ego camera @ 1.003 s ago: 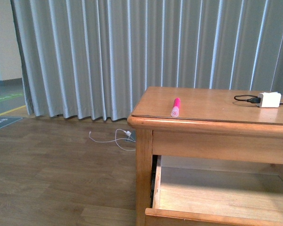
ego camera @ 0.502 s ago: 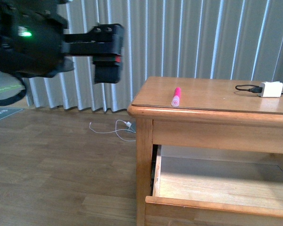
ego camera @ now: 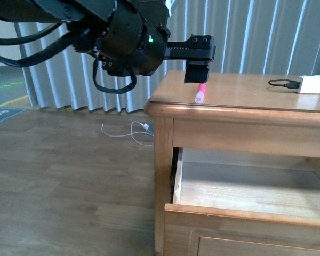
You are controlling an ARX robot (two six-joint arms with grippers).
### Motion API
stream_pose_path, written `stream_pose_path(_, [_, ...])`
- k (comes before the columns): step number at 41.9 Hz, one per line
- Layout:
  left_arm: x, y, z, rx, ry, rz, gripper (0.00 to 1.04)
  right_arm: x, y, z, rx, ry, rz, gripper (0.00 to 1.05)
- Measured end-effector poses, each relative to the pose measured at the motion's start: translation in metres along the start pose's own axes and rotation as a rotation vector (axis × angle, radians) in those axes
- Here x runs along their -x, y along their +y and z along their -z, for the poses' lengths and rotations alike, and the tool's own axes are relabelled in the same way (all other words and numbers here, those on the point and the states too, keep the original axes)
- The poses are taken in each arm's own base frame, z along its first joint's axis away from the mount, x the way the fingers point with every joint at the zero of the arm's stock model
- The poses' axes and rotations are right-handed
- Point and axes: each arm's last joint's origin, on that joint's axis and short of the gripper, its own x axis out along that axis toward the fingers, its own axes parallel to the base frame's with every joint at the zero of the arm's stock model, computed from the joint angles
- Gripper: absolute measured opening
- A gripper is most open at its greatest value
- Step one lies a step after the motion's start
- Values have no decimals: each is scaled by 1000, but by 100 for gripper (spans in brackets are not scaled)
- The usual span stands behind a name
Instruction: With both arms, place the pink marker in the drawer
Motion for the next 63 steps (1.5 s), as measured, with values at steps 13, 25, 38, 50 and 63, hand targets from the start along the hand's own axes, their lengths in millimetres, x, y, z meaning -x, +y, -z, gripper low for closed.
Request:
stream_pose_path(13, [-44,-14,2,-5,47,35,99,0,0,0,0,0,0,96])
stream_pose_path(25, [-65,-31,6,-69,126,80,95,0,0,0,0,0,0,96])
stream_pose_path(38, [-65,-31,6,-101,134,75,42,0,0,0,0,0,0,96])
stream_pose_path(50, [-51,-26,8,-118,119,115,15,0,0,0,0,0,0,96])
stream_pose_path(63, [-1,-35,9,-176,49,323,15,0,0,0,0,0,0,96])
